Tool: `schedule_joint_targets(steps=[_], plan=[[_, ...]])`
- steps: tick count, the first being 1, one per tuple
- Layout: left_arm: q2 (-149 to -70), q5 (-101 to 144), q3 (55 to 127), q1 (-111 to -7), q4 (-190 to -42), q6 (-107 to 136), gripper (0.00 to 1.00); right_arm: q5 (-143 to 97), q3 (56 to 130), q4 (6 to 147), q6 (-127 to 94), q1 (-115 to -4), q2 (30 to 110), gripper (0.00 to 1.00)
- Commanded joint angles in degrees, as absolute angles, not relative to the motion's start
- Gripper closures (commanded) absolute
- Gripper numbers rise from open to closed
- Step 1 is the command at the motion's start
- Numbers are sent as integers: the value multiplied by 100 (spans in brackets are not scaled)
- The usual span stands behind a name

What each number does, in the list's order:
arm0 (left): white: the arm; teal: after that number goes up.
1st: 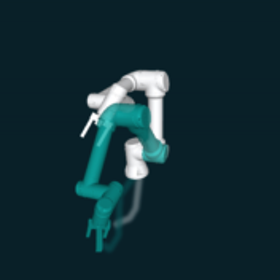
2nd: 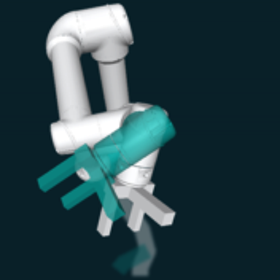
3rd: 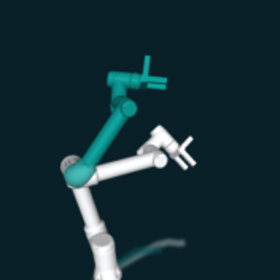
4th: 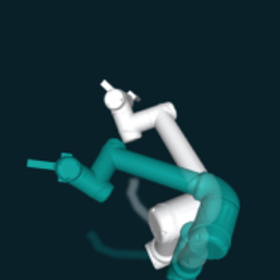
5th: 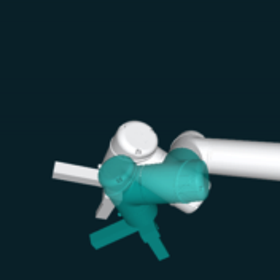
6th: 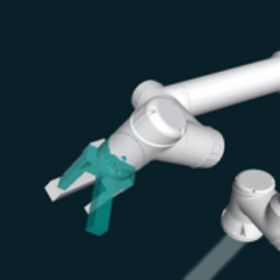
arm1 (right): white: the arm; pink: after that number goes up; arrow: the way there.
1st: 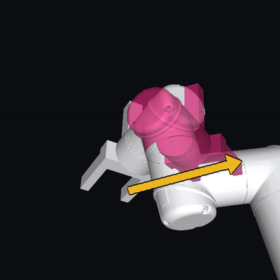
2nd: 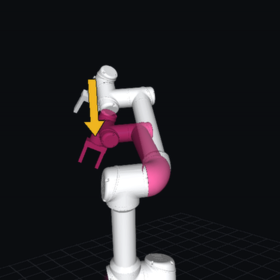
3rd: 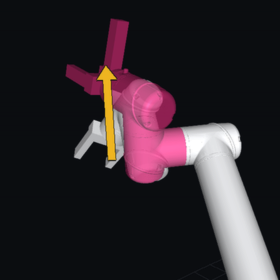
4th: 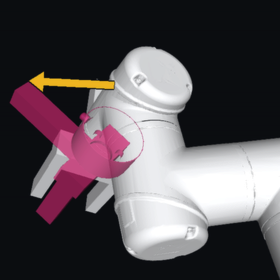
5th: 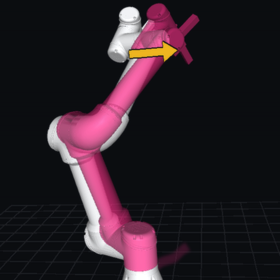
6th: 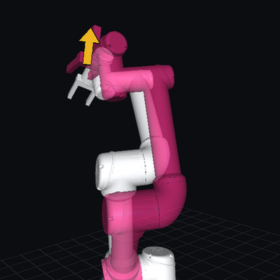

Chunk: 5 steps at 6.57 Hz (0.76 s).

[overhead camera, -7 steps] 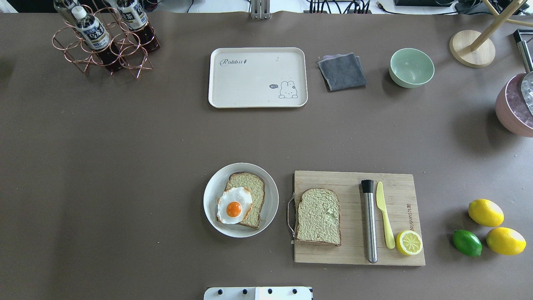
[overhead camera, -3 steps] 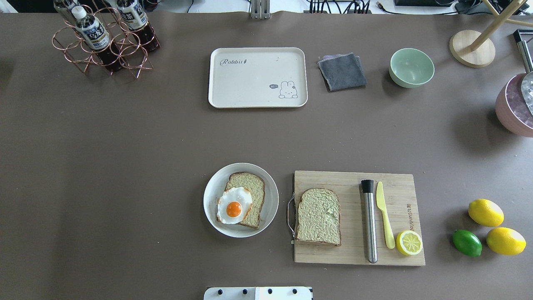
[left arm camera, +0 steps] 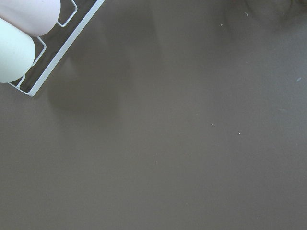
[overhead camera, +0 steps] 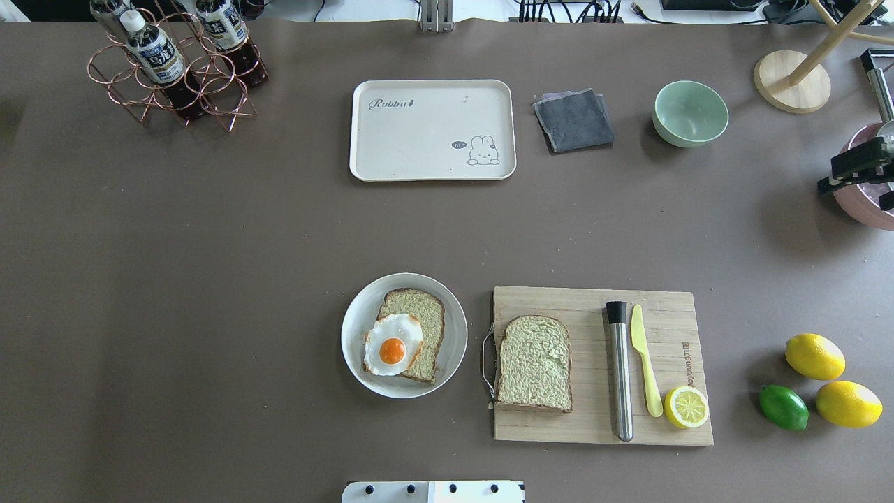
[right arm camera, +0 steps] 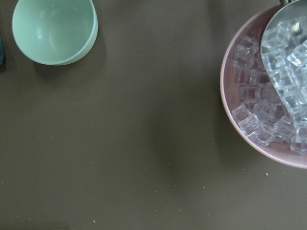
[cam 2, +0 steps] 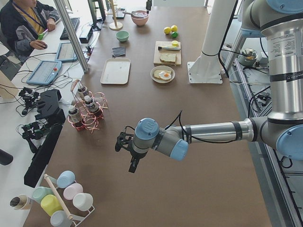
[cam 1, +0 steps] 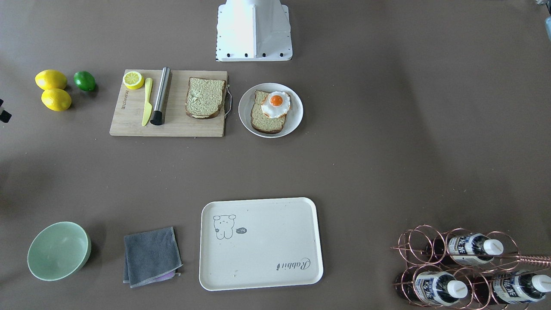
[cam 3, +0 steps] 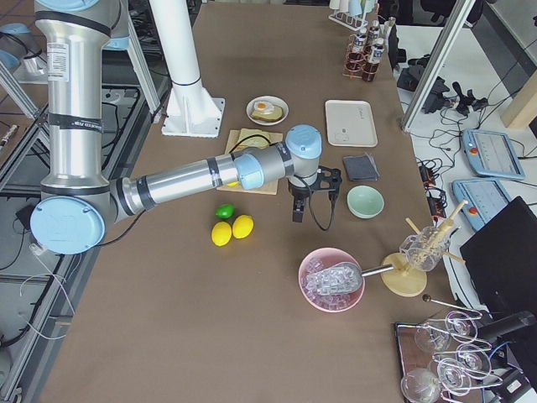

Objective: Make sandwich and place on tray
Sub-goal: 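Move the right gripper down over the bread slice on the cutting board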

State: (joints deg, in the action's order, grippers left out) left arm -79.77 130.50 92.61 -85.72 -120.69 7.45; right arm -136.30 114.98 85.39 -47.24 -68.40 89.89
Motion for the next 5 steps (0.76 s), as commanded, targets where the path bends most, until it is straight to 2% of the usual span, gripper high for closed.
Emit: schedule_joint_targets(steps=[1, 4, 5], plan=[[-7980, 13043, 9255, -8534, -12085, 738, 2, -13231, 11899, 8543, -6550, -5518, 8126, 0], [-7980, 13043, 9263, -8534, -12094, 738, 2, -11397, 12260, 8543, -7984, -3444, 7473, 1], [-7980, 13043, 9281, -8534, -12094, 747, 2, -11321, 12182, 8526, -8085, -3089, 7445, 7]])
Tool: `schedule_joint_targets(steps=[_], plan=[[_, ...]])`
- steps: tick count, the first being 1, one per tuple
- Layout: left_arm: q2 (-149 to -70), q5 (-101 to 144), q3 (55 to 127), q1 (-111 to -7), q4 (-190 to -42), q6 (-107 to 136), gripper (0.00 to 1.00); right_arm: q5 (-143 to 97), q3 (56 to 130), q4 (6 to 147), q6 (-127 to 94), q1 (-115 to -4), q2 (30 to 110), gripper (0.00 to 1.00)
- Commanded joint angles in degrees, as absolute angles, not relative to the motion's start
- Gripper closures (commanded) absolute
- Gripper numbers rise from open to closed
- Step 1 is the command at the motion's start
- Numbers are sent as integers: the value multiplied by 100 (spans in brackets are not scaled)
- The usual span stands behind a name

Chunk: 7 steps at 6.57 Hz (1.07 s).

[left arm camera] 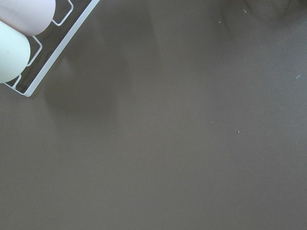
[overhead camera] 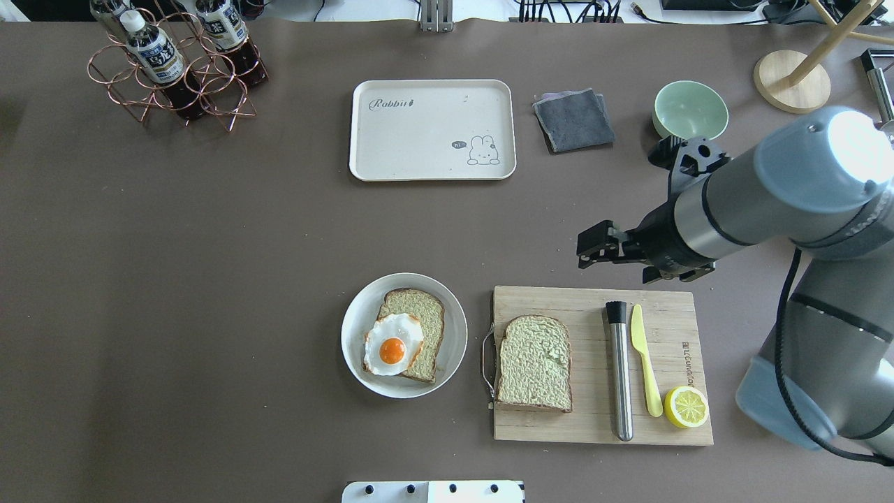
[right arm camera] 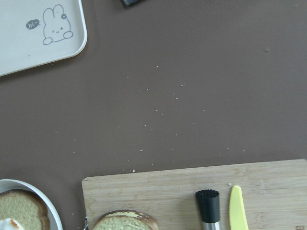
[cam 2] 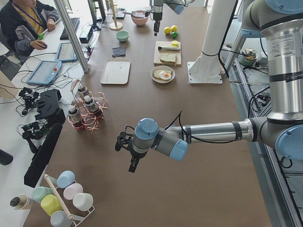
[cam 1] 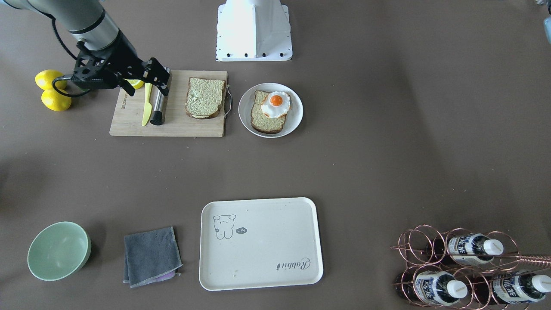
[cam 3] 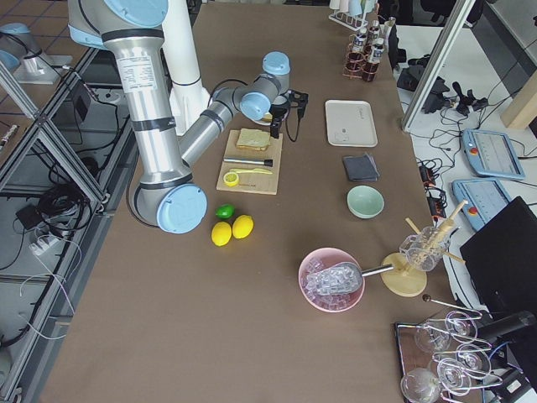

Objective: Make sandwich and place on tray
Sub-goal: 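Move the right gripper down over the bread slice on the cutting board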

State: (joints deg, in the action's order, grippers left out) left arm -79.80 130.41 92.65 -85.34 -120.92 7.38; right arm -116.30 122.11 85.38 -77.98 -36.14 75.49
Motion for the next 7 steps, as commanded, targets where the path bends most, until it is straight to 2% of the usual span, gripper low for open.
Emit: schedule_joint_targets(steps=[1, 3, 7], plan=[[-7989, 13026, 9290, -8543, -12094, 747, 2, -11312, 12042, 8212, -8286, -2920, 7497, 10], [-7980, 13008, 9334, -8578, -12094, 756, 2, -10918, 11192, 6676, -9070, -2498, 7698, 16], [-7972, 12990, 9334, -8613, -12094, 765, 2, -10784, 11057, 6583, -9070, -2338, 7935, 26]])
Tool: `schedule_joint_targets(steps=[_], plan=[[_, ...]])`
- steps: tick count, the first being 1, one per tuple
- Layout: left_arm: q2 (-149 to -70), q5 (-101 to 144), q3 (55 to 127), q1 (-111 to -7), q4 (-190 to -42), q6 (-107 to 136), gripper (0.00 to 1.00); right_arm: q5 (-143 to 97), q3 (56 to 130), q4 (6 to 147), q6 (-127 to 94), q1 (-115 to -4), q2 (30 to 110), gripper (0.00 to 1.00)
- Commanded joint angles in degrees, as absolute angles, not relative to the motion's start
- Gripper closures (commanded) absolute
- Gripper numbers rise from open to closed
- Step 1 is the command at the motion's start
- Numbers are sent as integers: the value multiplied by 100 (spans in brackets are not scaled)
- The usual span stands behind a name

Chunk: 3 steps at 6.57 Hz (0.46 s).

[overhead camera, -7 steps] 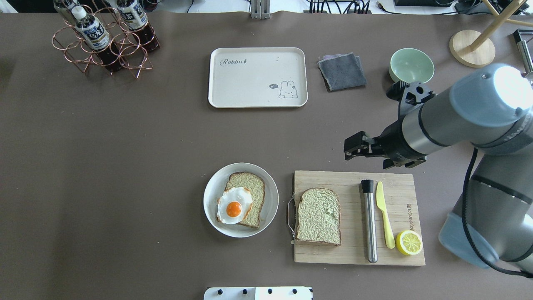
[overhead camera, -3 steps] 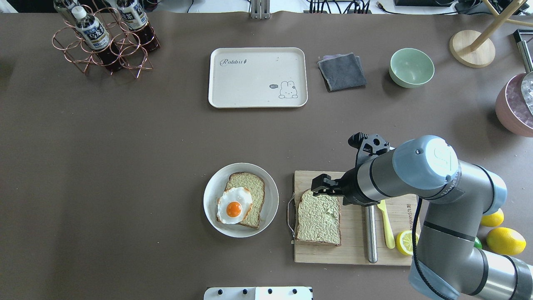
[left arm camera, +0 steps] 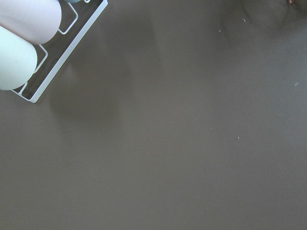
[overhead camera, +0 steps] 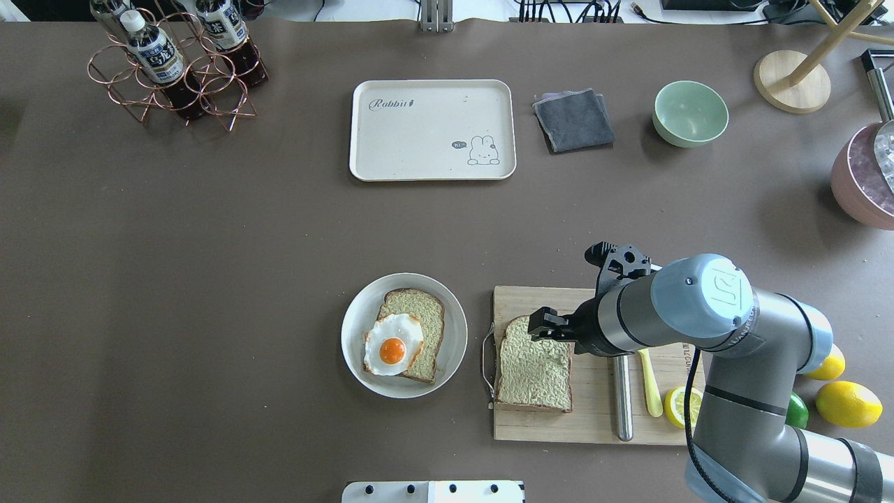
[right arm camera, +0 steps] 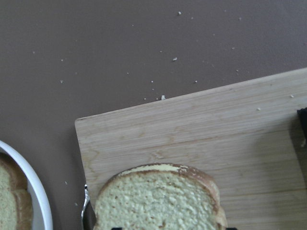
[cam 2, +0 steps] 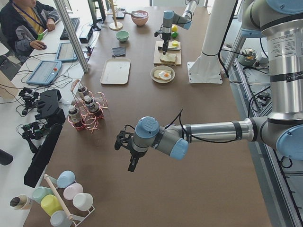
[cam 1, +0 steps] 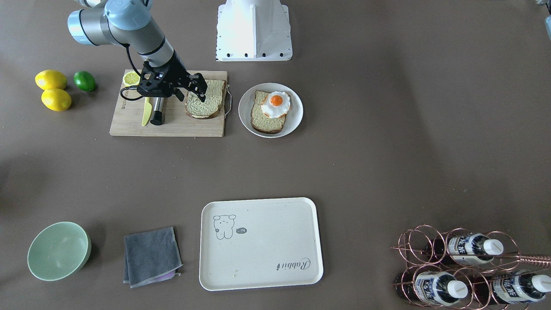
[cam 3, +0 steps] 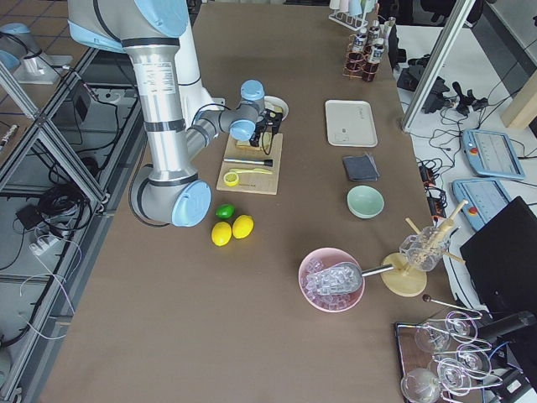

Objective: Make sandwich and place on tray
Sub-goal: 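Grasp the bread slice edge with the right gripper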

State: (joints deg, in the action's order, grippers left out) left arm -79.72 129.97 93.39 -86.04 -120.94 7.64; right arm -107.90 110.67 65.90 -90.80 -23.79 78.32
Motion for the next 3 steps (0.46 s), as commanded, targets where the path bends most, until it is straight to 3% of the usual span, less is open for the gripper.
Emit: schedule_joint_targets(steps=[1, 3], plan=[[-7972, 12990, 9334, -8622, -12094, 773, 2, -10784, 11065, 6583, -9070, -2294, 7954, 30], [-7972, 12990, 9325, -8622, -12094, 782, 2, -10784, 11048, 6583, -9079, -2215, 7954, 42]])
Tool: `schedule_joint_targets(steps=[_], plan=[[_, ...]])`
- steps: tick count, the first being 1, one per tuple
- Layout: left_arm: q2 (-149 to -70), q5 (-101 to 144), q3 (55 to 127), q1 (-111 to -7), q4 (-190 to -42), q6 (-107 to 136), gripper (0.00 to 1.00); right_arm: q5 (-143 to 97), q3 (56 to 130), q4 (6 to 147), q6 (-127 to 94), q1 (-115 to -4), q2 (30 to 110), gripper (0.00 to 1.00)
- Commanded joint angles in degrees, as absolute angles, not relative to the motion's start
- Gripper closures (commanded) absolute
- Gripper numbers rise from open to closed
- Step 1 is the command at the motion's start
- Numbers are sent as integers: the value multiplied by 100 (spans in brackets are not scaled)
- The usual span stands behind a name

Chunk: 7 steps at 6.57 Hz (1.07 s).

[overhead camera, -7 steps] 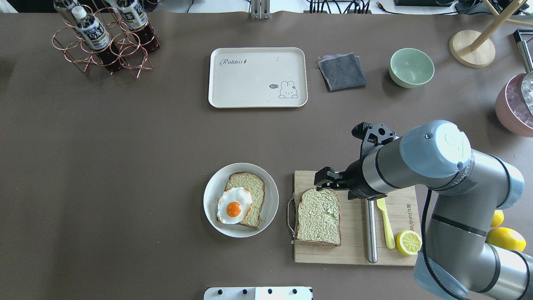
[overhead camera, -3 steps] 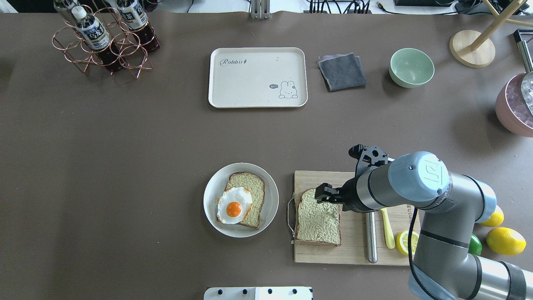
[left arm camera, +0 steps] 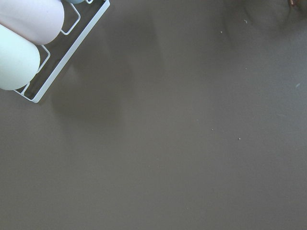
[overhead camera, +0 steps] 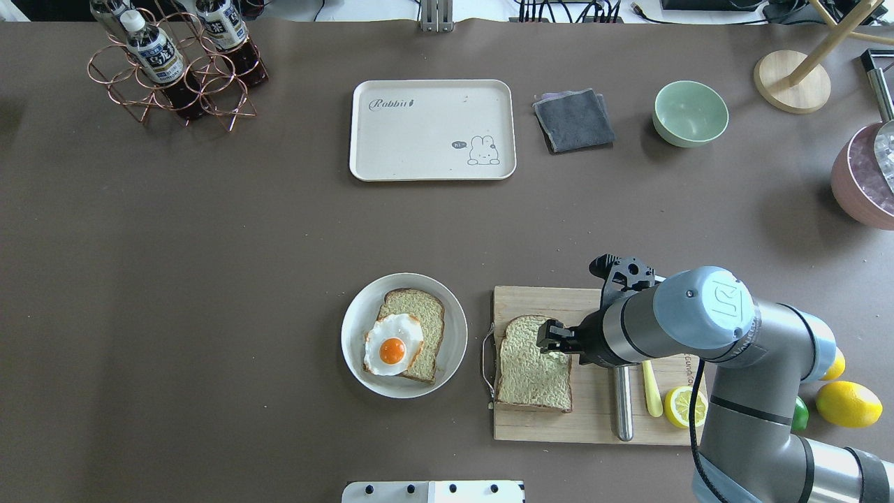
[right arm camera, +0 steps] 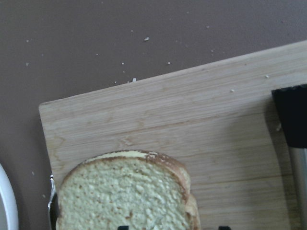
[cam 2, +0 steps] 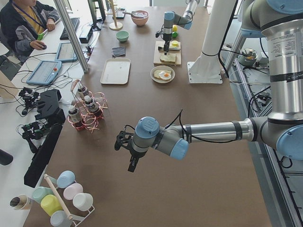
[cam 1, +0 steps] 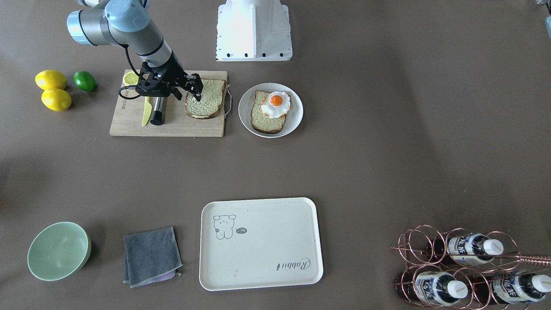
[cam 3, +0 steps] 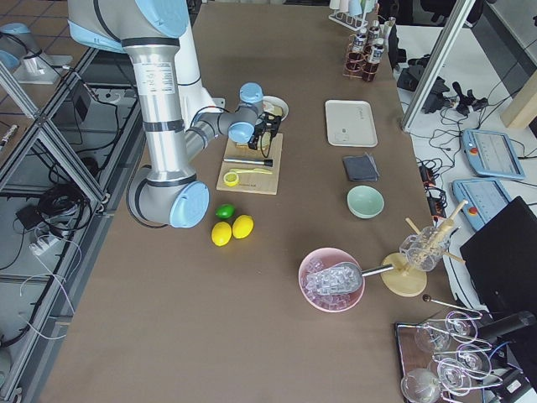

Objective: Make sandwich and place on tray
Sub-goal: 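Grasp the bread slice edge with the right gripper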

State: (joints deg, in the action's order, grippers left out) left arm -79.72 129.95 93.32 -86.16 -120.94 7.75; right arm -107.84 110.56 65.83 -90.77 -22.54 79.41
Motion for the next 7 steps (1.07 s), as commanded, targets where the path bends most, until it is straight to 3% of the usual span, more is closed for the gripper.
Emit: schedule_joint_targets(steps=[1, 4, 7], plan=[[-7972, 12990, 9334, -8622, -12094, 782, 2, -10784, 11048, 6583, -9079, -2215, 7954, 59], [-7972, 12990, 9325, -8622, -12094, 782, 2, -10784, 11048, 6574, -9070, -2188, 7945, 100], [-7972, 12999, 9316, -8622, -12094, 782, 2, -10880, 11267, 6583, -9070, -2249, 7858, 100]])
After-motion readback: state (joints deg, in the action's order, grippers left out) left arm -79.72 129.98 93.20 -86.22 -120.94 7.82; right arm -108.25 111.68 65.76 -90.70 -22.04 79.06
